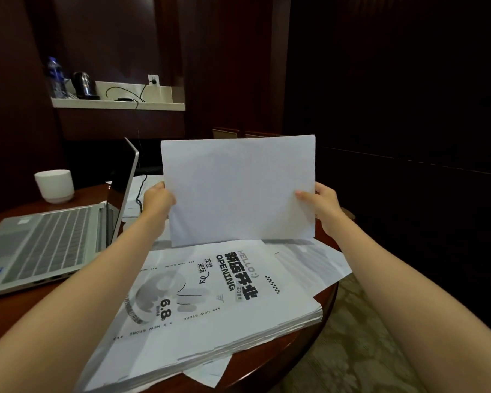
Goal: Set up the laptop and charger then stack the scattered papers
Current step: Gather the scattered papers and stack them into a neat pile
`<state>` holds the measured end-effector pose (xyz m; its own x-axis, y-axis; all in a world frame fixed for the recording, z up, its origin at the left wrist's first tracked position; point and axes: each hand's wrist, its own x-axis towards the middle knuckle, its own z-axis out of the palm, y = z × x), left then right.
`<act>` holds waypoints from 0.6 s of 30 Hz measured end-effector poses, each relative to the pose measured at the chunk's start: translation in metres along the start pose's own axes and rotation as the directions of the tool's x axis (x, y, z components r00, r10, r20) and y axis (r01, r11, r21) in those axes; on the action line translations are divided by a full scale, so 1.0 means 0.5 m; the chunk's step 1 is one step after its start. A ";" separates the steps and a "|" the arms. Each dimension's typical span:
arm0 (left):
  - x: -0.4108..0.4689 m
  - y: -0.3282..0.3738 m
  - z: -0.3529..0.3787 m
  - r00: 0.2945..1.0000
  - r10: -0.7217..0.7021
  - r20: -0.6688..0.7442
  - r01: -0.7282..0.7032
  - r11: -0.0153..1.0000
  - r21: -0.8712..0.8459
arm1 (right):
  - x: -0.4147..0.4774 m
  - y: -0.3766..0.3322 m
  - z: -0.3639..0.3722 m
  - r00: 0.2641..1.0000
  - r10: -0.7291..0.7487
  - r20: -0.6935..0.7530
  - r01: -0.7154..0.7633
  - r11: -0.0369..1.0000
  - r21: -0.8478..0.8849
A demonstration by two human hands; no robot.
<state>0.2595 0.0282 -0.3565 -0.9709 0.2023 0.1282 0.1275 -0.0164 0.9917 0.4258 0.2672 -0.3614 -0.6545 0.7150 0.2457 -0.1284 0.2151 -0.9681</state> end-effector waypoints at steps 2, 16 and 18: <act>0.003 0.000 0.001 1.000 -0.017 -0.007 0.017 1.000 0.003 | 0.005 -0.002 0.003 0.999 -0.028 -0.026 0.027 0.999 -0.034; -0.025 0.065 0.039 0.904 0.395 0.161 -0.388 0.604 0.696 | 0.035 -0.012 0.001 0.965 0.252 -0.068 -0.242 0.963 0.121; -0.025 0.069 0.045 0.856 0.451 0.252 -0.477 0.504 0.720 | 0.028 -0.009 0.003 0.952 0.305 0.013 -0.306 0.950 0.069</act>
<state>0.2807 0.0471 -0.3243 -0.7227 0.4127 0.5544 0.6736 0.6002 0.4312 0.4164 0.2752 -0.3539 -0.6720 0.7379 -0.0625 0.0270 -0.0599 -0.9978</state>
